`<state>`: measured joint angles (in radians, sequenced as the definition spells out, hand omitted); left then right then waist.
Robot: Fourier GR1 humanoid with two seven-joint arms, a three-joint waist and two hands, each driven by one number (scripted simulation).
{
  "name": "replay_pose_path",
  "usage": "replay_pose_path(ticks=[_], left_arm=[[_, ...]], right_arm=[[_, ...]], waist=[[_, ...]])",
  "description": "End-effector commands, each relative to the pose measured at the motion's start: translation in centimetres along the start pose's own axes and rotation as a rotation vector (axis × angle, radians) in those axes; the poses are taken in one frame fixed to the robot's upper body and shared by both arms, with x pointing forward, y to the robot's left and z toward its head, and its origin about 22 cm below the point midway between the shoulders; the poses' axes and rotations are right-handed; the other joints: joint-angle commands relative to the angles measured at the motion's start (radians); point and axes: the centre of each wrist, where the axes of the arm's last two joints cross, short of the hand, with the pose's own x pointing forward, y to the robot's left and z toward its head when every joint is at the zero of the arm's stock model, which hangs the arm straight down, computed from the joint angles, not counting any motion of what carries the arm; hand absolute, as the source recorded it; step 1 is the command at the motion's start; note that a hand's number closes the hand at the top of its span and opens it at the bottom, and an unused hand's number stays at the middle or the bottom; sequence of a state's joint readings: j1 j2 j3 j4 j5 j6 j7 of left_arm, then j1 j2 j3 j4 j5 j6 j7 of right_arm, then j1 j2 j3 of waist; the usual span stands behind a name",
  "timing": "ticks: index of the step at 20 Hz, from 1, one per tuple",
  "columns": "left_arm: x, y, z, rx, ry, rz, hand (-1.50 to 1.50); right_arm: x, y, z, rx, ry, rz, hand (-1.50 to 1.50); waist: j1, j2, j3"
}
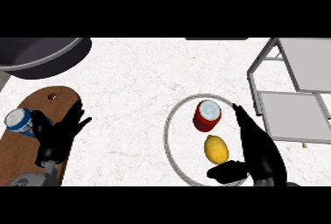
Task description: Pick the lemon from the placemat and place it in the tiered shelf
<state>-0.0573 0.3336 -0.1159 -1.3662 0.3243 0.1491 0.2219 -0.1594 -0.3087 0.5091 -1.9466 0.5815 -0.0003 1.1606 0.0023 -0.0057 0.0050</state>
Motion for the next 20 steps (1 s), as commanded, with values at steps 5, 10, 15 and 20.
replay_pose_path(ticks=[5,10,15,20], left_arm=[[-2.3,-0.8,1.1,-0.005,0.062,0.009,0.0],[-1.5,1.3,0.9,0.001,0.072,-0.007,0.0],[-1.3,0.2,1.2,0.02,0.06,0.006,0.0],[-3.0,1.2,0.1,-0.004,0.062,-0.002,0.0]], right_arm=[[0.4,2.9,0.6,-0.02,0.154,0.03,-1.5],[1.1,3.5,-1.7,-0.021,0.183,0.029,-1.5],[-0.4,2.8,-3.1,-0.049,0.224,0.074,-1.5],[-1.2,5.6,-3.7,-0.07,0.196,0.113,-1.5]], waist=[[-0.001,0.004,-0.006],[0.003,0.006,-0.005],[0.001,0.005,-0.005],[-0.002,0.007,-0.005]])
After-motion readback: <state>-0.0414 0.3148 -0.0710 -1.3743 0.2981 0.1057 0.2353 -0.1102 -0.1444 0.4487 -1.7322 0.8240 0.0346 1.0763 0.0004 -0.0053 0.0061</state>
